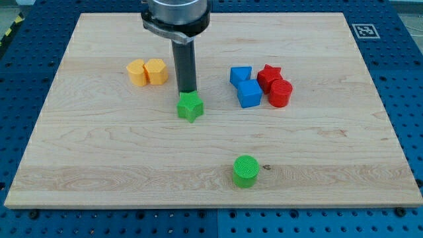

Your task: Slide the green star to the top of green circle

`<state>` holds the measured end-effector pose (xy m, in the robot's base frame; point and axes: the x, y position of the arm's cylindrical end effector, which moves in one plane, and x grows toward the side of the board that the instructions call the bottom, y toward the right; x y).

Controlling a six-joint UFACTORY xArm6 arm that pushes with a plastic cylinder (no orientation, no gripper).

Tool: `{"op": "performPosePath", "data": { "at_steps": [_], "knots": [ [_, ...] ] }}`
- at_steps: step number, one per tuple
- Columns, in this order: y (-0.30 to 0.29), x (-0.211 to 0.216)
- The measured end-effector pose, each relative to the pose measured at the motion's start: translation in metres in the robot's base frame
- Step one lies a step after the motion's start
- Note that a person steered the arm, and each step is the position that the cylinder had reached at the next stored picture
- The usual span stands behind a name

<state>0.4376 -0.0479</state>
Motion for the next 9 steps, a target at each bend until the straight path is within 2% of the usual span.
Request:
{"op": "performPosePath", "data": {
  "at_steps": [1,4,8,9],
  "knots": [
    [0.000,0.013],
    [-0.052,0.037],
    [0.046,0.043],
    [0.011,0.037]
  ]
}}
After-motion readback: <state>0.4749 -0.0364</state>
